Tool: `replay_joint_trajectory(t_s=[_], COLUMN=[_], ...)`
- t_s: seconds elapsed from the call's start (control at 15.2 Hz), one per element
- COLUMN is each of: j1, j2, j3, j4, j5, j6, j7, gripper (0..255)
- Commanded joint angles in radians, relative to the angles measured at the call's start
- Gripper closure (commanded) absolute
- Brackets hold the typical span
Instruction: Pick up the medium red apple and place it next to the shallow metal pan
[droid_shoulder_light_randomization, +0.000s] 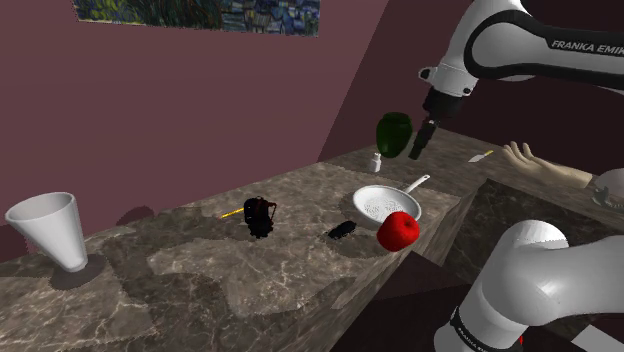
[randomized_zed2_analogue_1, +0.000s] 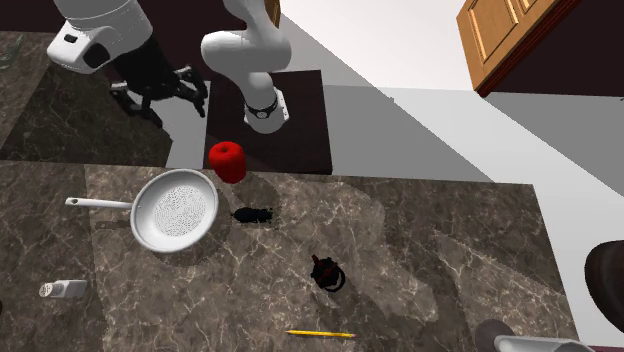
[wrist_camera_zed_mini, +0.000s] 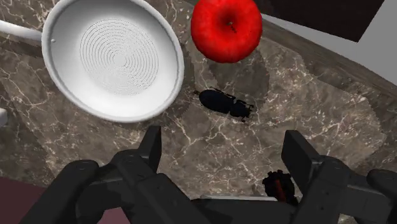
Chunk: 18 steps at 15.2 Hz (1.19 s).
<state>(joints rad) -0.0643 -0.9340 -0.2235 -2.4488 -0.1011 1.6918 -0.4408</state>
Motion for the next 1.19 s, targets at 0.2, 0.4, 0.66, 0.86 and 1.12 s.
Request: replay_joint_trajectory(t_s=[0.2,0.4,0.66,0.86,1.12], j1=[-0.154,-0.153,-0.151,-0.151,-0.151], j2=[-0.285,-0.279,-0.268,-0.268,-0.268], j3=[-0.043,-0.045,-0.047,-0.047,-0.047], j4=[-0.266,-0.304,-0.347,-0.347,-0.347], j5=[0.081,0.080,0.079,0.079,0.079], j6=[0.160,0.203,0.257,0.257,0.257], j7=[0.187,0.187,0.187,0.187,0.187], gripper=[0,0,0,0,0])
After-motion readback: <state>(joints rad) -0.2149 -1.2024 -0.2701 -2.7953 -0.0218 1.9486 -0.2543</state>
